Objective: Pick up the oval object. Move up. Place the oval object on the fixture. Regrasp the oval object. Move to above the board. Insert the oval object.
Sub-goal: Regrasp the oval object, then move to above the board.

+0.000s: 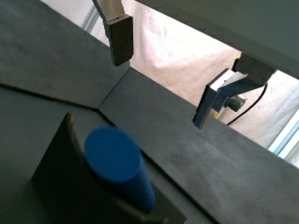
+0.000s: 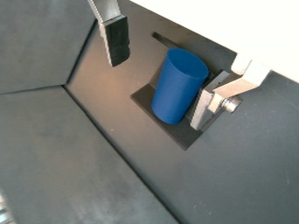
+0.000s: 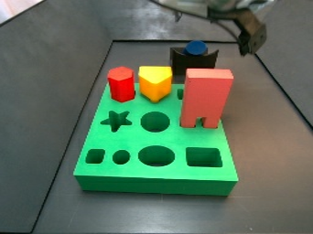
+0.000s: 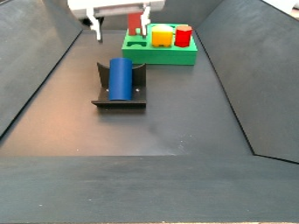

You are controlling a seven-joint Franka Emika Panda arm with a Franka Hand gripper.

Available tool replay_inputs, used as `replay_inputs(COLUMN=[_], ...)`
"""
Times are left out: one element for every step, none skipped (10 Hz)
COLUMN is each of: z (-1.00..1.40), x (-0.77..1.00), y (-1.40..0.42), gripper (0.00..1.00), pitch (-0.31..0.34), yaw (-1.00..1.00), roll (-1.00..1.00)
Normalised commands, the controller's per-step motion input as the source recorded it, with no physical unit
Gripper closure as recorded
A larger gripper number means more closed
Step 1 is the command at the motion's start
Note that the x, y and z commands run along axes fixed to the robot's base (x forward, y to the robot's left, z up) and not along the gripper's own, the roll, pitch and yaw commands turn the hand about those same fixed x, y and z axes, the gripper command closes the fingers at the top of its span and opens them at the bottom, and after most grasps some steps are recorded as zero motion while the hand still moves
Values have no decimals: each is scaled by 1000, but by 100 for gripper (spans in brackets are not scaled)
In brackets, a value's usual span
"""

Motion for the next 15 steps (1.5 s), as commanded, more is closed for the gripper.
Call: replay_inputs(z=[-1000,-1000,-1000,-942,-787,-590,-446,-310,-202,-168,-169,-169,-169,0,1000], x=[96,106,114,115,103,91,82,77,45,8,9,9,9,0,14], y=[38,35,29,20,12,5,4,1,-4,-8,-8,-8,-8,0,347], gripper=[0,0,0,0,0,0,0,0,0,0,0,0,0,100,100], pitch=[-84,-92,-91,-83,-65,-44,-31,-20,0,-5,-4,-4,-4,0,228], yaw=[85,55,28,9,-5,-16,-17,-15,-8,-14,-14,-14,-14,0,-47], roll=[73,69,70,68,72,72,74,67,54,57,57,57,57,0,108])
